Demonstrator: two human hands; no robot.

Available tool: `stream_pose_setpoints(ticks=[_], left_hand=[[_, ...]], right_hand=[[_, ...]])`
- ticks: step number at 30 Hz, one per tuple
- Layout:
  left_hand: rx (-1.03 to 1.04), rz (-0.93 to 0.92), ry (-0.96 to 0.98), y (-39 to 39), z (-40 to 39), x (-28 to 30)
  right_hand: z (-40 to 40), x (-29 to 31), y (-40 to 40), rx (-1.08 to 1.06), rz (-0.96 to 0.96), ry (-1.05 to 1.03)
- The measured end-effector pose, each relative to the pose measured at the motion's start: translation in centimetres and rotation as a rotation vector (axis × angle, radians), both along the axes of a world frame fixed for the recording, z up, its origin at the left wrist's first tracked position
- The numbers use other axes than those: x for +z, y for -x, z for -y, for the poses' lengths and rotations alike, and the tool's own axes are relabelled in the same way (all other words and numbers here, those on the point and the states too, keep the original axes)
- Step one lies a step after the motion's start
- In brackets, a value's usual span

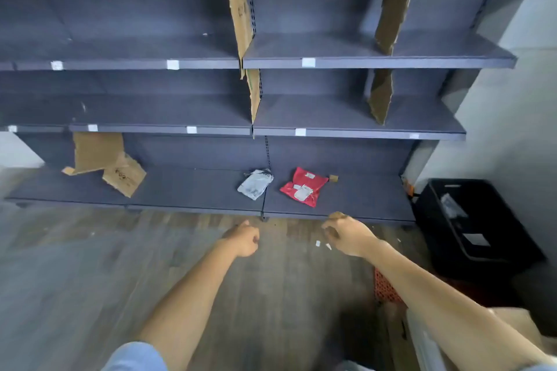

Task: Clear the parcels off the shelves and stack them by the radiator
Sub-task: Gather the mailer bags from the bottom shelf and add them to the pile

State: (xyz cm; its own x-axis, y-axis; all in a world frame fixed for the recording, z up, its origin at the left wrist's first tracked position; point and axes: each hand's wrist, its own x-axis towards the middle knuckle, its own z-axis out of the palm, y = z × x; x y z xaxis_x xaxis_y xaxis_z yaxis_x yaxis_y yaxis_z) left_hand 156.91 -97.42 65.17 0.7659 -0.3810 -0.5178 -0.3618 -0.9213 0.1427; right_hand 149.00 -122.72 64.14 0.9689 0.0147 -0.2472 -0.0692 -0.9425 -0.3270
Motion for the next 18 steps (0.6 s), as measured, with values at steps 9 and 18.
stream_pose_setpoints(ticks=[9,18], left_hand=[[0.098,-0.159,0.127,-9.2,-2.2,-7.1],[0.499,-0.278,0.415,-25.3,-0.5,-18.6]], right_hand=[[-0.8,-5.1,-10.7,0.035,-0.255,0.075],[1.2,-16.2,-30.8,-0.006,-0.508,0.206]])
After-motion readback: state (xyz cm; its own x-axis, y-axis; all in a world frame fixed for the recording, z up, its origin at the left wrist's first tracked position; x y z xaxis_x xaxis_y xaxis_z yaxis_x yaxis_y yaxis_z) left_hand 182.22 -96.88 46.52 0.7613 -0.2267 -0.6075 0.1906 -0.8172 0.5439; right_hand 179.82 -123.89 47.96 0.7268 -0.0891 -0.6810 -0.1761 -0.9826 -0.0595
